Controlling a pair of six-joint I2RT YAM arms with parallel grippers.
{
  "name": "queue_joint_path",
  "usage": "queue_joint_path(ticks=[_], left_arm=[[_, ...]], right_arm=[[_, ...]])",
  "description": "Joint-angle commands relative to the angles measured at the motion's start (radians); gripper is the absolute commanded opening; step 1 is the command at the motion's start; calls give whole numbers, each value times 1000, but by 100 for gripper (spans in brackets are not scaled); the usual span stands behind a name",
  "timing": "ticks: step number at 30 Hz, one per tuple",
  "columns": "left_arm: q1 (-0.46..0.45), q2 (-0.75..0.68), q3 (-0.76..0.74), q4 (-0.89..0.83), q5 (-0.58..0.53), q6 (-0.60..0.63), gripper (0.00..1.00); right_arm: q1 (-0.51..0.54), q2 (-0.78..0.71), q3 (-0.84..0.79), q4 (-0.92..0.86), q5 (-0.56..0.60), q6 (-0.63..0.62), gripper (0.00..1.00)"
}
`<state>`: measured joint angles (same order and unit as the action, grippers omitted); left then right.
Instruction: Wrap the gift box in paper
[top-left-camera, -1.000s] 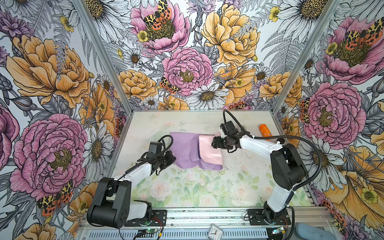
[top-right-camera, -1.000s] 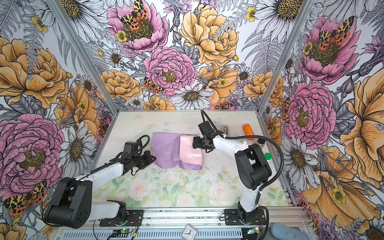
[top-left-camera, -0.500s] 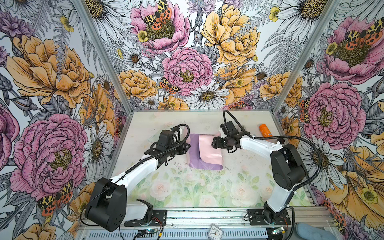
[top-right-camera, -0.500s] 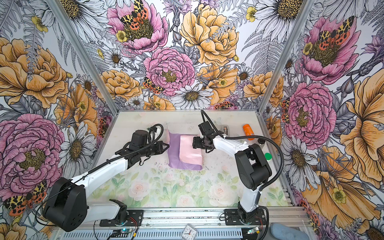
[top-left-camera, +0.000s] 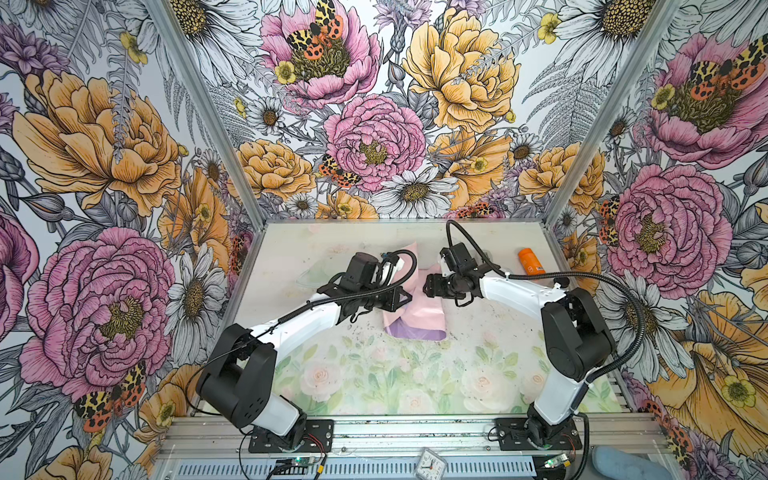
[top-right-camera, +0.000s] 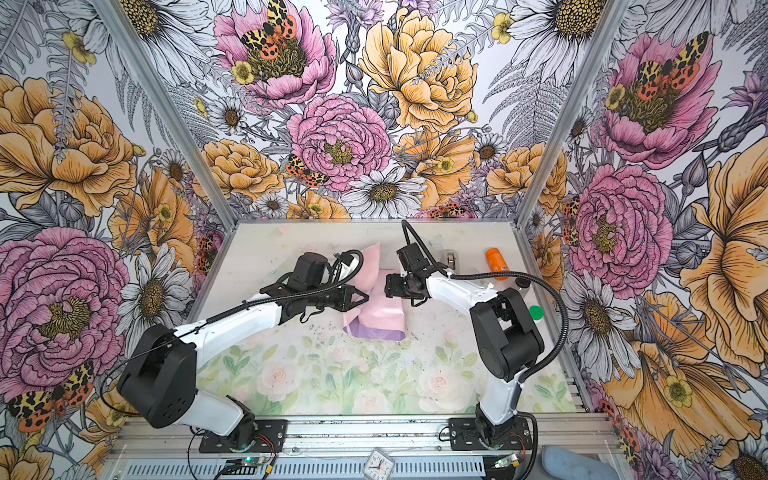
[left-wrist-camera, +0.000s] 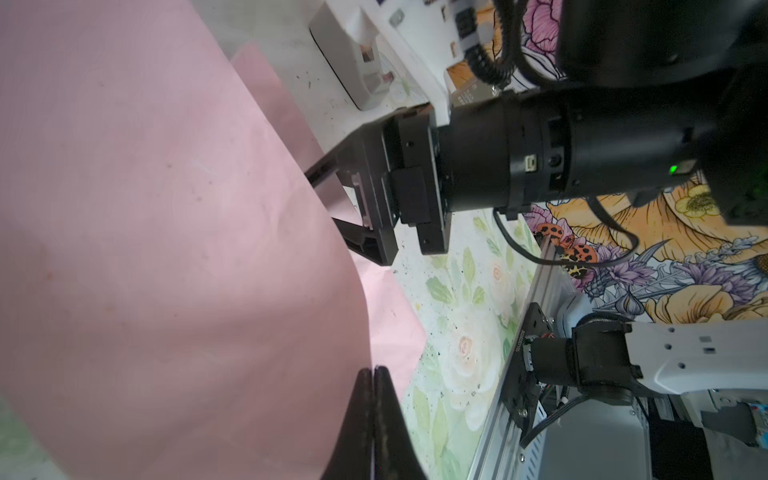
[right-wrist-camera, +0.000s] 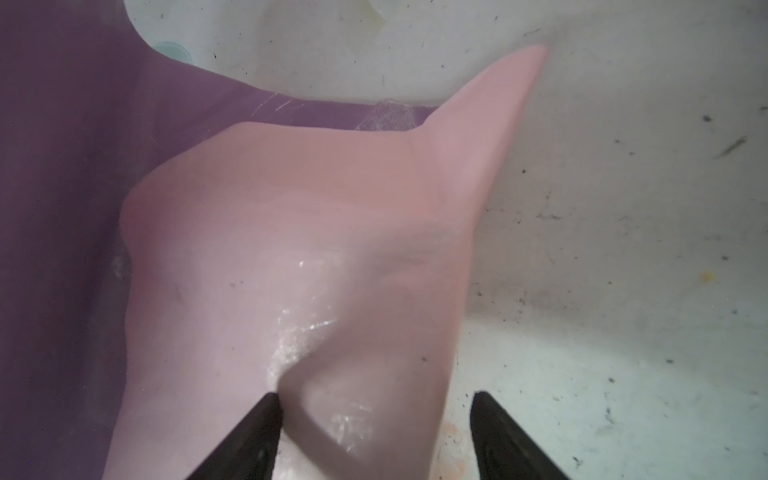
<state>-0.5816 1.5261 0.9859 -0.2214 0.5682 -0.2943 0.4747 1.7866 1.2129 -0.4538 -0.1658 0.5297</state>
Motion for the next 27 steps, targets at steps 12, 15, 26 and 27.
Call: queue_joint_path(ticks=[12, 15, 26, 27], left_arm=[[-39, 141, 72, -125, 26, 92, 0], [-40, 154, 85, -136, 30, 98, 0], [-55, 175, 108, -150, 30, 109, 0], [-57, 175, 109, -149, 31, 109, 0]], right_arm=[[-26, -121, -90, 92, -129, 51, 77], [-41, -157, -119, 125, -153, 71, 78], [-86, -181, -172, 226, -247, 133, 82], [-87, -173, -170, 225, -239, 133, 82]])
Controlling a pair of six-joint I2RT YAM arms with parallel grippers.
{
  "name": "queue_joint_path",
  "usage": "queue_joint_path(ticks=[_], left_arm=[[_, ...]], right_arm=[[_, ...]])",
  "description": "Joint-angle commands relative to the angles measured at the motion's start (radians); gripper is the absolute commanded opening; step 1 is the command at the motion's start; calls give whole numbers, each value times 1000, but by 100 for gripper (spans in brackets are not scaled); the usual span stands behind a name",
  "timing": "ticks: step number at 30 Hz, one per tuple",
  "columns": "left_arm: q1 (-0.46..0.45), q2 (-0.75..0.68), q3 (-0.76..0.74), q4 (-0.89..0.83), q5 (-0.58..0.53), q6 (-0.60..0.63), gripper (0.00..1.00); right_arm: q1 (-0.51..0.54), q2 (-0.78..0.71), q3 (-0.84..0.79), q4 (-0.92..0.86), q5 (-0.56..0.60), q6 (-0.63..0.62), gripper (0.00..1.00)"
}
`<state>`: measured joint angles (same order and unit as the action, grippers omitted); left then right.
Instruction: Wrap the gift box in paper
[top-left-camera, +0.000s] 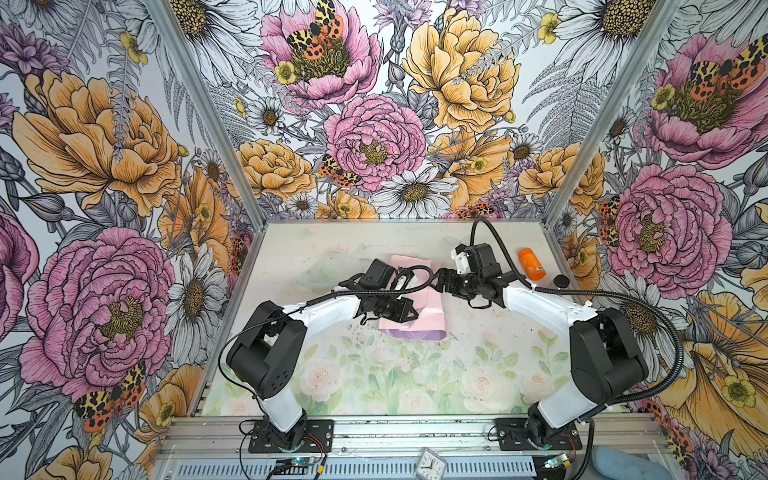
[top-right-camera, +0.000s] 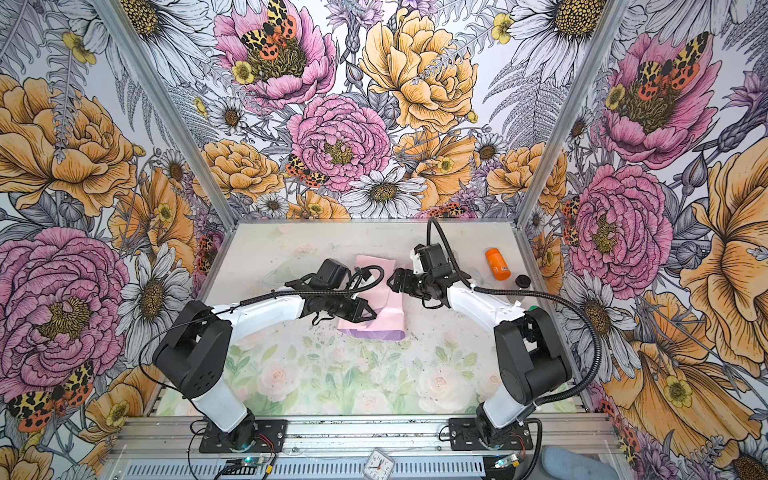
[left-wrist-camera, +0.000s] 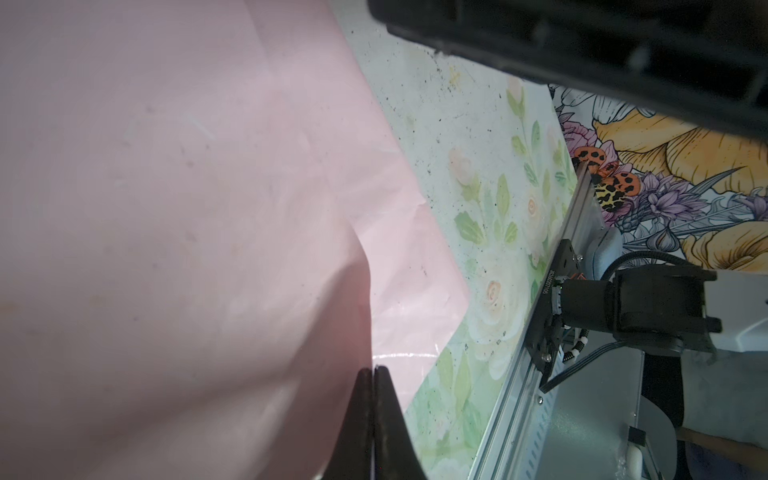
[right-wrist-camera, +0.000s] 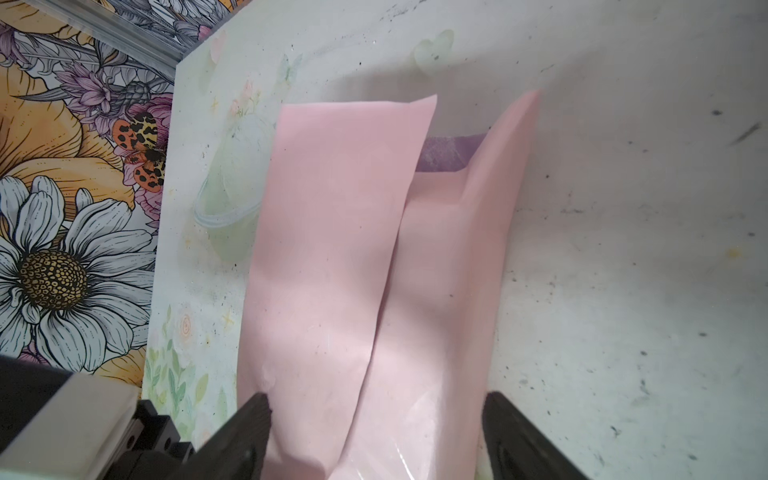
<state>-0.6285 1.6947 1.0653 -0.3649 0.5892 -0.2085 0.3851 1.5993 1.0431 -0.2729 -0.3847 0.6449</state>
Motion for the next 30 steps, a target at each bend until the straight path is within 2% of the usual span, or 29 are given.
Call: queue_joint_path(ticks=[1, 10, 12, 15, 19, 24, 25, 27, 30], left_arm=[[-11, 7, 31, -6, 9, 21, 0], [-21, 6, 44, -6, 8, 10, 0], [-22, 1, 48, -6, 9, -3, 13], [-9, -39, 53, 9, 19, -47, 37], [53, -126, 24, 95, -17, -200, 44], [180, -194, -46, 99, -174, -405, 47], [200, -198, -56, 94, -193, -427, 49], [234, -186, -81, 85, -215, -454, 59], [250, -143, -80, 84, -190, -464, 63]], right_arm=[[3, 23, 3, 42, -9, 19, 82], [13, 124, 37, 38, 37, 6, 75], [15, 137, 43, 27, 54, 2, 65], [18, 134, 38, 14, 73, -10, 58], [19, 128, 28, 8, 81, -16, 57], [18, 119, 28, 2, 80, -20, 57], [18, 117, 28, 2, 79, -19, 57], [18, 114, 30, 1, 80, -19, 57], [18, 113, 32, 1, 78, -18, 57]])
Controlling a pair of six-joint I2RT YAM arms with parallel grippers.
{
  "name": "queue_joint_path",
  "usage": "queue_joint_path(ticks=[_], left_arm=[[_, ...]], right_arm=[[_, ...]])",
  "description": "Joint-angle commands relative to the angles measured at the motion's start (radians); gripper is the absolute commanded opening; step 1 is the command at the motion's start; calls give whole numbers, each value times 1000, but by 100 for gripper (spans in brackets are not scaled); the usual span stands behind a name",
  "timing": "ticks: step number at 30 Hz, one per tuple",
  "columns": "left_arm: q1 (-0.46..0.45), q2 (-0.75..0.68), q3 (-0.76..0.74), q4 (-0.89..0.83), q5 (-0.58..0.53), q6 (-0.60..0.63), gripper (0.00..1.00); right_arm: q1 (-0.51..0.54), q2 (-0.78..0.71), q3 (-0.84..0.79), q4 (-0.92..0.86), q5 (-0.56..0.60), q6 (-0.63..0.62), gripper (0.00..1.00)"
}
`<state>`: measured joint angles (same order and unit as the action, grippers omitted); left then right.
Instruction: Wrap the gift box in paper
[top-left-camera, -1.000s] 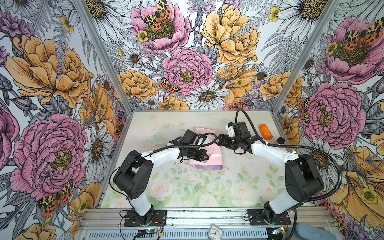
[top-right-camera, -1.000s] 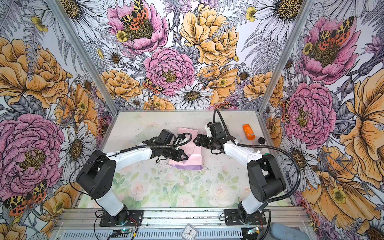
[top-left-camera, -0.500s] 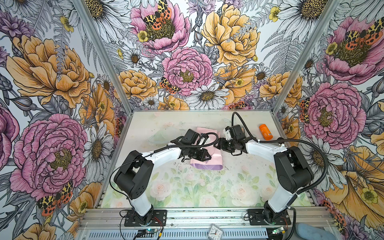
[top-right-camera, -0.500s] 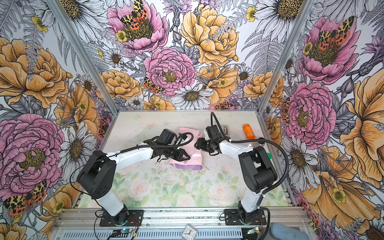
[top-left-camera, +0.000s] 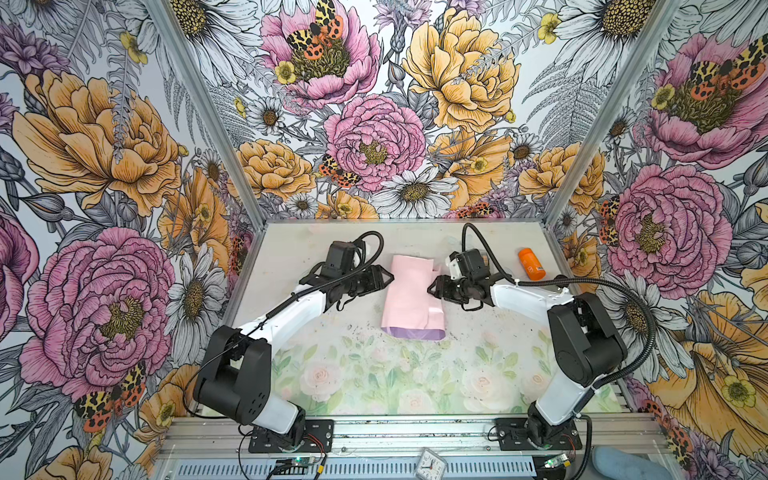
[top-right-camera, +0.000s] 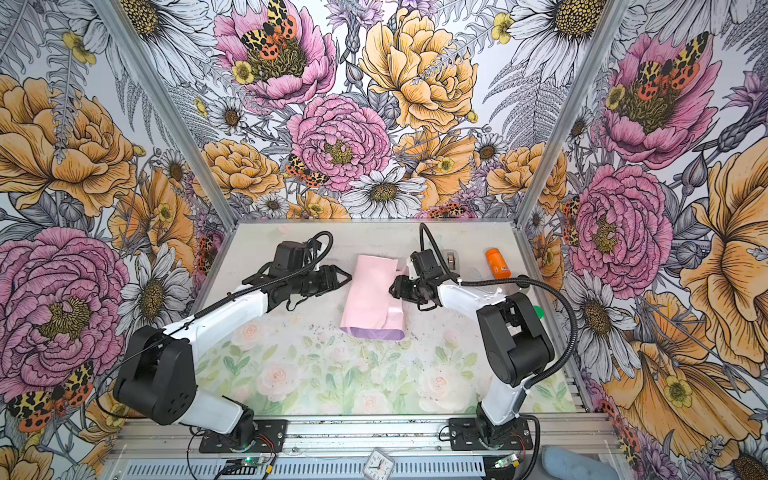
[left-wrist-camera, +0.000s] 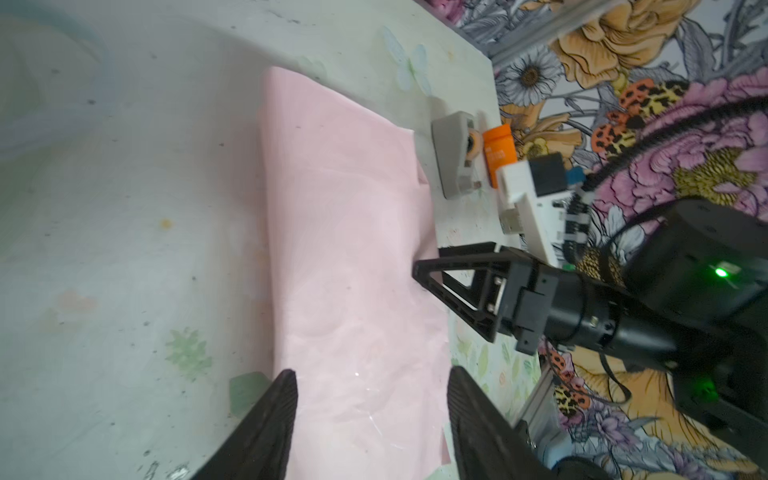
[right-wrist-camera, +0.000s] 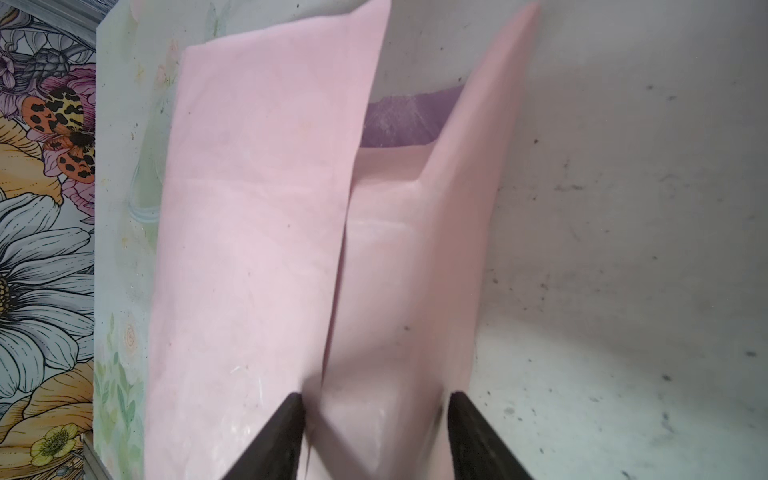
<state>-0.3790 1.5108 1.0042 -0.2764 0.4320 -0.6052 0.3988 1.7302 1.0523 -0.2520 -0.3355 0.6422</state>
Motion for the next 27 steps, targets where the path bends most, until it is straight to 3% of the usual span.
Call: queue_joint_path(ticks=[1, 12, 27], left_arm=[[-1, 55, -15, -2, -24, -69, 64], [-46, 183, 49, 28, -4, -80, 69], [-85, 184, 72, 30, 6, -90, 67]], right_arm=[[5, -17, 25, -20, 28, -15, 58], [10, -26, 33, -20, 20, -2, 59], [10, -20, 67, -18, -39, 28, 70]])
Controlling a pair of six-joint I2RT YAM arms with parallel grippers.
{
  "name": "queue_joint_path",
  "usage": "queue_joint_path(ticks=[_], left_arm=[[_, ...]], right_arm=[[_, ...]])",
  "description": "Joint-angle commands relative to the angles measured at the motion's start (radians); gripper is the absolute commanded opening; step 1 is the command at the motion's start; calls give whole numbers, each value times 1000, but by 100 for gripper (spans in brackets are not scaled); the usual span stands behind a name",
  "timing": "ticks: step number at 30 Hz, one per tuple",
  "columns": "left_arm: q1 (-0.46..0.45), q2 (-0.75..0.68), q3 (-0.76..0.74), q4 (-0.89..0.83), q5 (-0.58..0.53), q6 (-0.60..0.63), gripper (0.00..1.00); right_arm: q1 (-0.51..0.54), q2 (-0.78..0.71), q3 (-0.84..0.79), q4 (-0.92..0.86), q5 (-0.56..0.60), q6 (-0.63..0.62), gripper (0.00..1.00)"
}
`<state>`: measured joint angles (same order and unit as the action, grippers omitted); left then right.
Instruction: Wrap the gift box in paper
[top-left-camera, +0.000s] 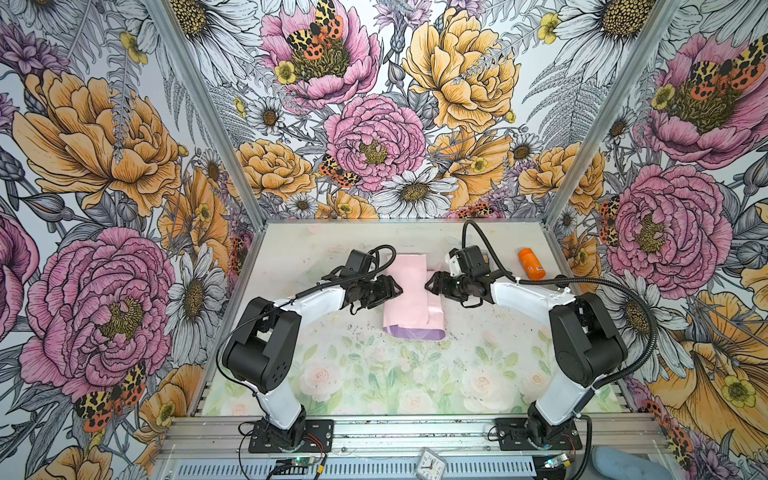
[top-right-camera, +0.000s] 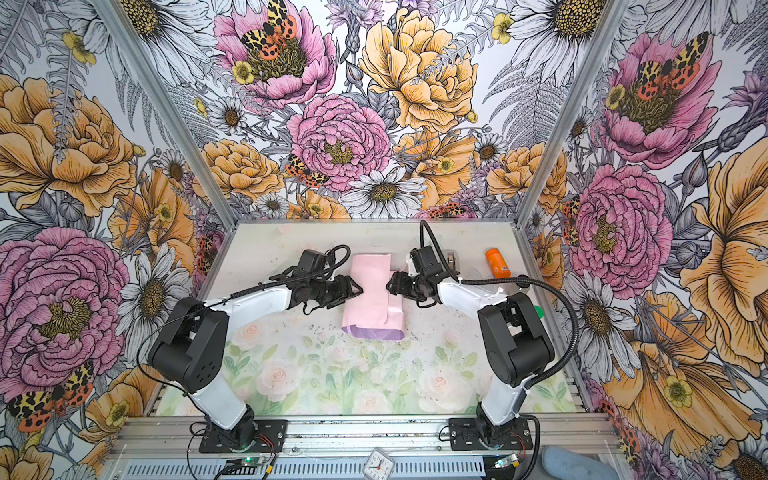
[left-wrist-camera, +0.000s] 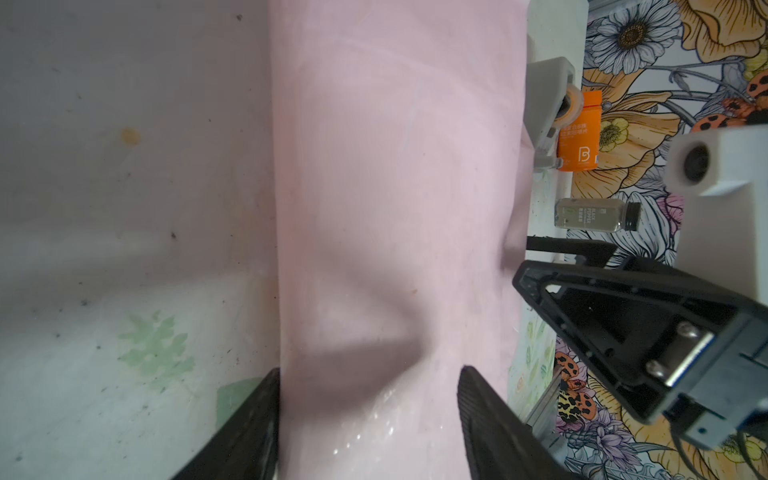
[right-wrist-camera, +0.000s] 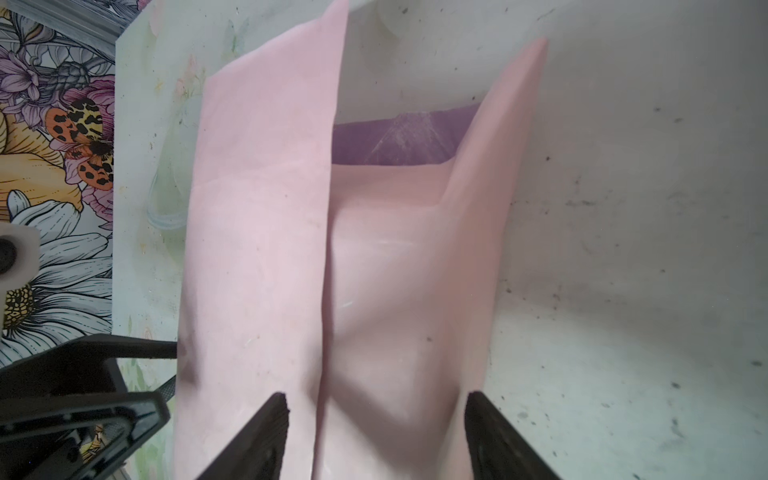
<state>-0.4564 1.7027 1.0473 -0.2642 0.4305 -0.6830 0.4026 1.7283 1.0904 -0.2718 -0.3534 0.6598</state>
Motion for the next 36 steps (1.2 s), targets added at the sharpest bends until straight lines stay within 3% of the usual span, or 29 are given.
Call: queue_joint_path(ticks=[1, 22, 30, 36], left_arm=[[-11, -9, 31, 18, 7, -14, 67], [-77, 9, 79, -9, -16, -24, 66], [-60, -26, 62, -28, -57, -38, 68], [-15, -38, 29, -32, -79, -34, 68]], right_arm=[[7, -16, 32, 0, -27, 12, 71], [17, -5, 31, -6, -21, 38, 71], [17, 13, 35, -64, 44, 32, 46], [16, 11, 29, -71, 50, 29, 41]])
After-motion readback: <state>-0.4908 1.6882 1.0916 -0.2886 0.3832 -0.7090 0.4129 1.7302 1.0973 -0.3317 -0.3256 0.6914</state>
